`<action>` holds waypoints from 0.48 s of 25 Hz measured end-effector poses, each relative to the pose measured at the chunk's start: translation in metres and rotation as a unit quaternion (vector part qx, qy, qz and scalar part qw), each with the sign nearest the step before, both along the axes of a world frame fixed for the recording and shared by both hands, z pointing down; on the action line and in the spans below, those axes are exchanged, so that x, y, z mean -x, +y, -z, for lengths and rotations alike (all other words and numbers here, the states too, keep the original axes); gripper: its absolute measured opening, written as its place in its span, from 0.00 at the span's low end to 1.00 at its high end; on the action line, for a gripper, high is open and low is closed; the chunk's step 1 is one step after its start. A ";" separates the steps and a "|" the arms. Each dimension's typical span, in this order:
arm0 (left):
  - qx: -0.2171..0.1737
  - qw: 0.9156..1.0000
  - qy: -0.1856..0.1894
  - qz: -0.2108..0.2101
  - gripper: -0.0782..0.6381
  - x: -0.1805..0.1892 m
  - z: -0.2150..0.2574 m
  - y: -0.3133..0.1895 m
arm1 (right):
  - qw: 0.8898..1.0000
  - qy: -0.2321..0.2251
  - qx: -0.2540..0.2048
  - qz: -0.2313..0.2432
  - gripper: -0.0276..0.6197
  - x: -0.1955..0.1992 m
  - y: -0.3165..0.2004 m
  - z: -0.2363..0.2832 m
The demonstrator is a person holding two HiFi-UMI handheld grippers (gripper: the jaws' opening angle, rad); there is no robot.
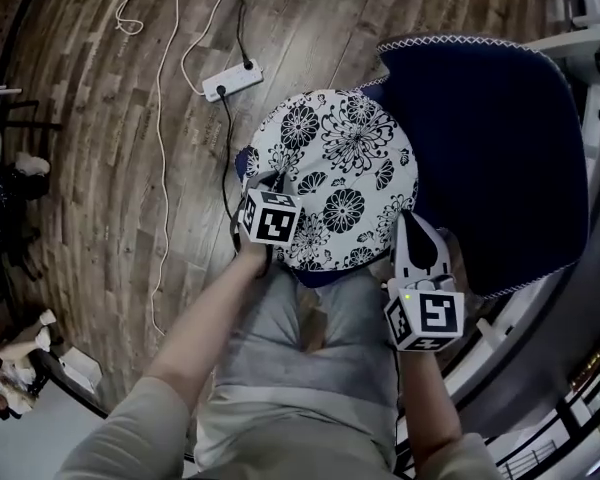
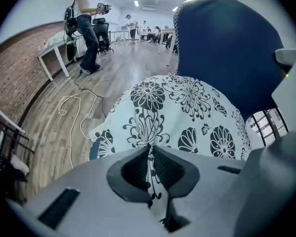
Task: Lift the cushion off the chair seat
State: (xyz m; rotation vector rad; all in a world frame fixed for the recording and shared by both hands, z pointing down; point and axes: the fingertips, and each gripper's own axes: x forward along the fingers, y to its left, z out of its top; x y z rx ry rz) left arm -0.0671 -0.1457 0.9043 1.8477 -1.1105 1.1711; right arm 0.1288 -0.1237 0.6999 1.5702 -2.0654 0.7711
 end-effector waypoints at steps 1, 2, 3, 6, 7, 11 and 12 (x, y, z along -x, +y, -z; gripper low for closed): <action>-0.003 1.000 0.002 -0.002 0.15 -0.001 0.005 0.000 | 1.000 0.000 -0.004 -0.002 0.05 -0.001 0.000 0.005; -0.009 1.000 0.005 -0.003 0.14 -0.002 0.012 -0.001 | 1.000 -0.001 -0.009 -0.003 0.05 -0.003 0.000 0.011; -0.016 1.000 0.009 -0.005 0.14 -0.003 0.022 -0.003 | 1.000 -0.001 -0.014 -0.004 0.05 -0.005 -0.001 0.018; -0.047 0.998 0.026 -0.012 0.14 -0.012 0.066 -0.007 | 1.000 -0.001 -0.028 -0.009 0.05 -0.011 -0.001 0.043; -0.059 0.998 0.032 -0.015 0.14 -0.015 0.085 -0.008 | 0.999 -0.001 -0.032 -0.011 0.05 -0.014 -0.001 0.054; -0.105 0.993 0.058 -0.018 0.14 -0.021 0.170 -0.021 | 0.998 -0.002 -0.055 -0.018 0.05 -0.020 -0.006 0.105; -0.119 0.991 0.061 -0.016 0.14 -0.021 0.196 -0.028 | 0.998 -0.001 -0.064 -0.018 0.05 -0.021 -0.011 0.120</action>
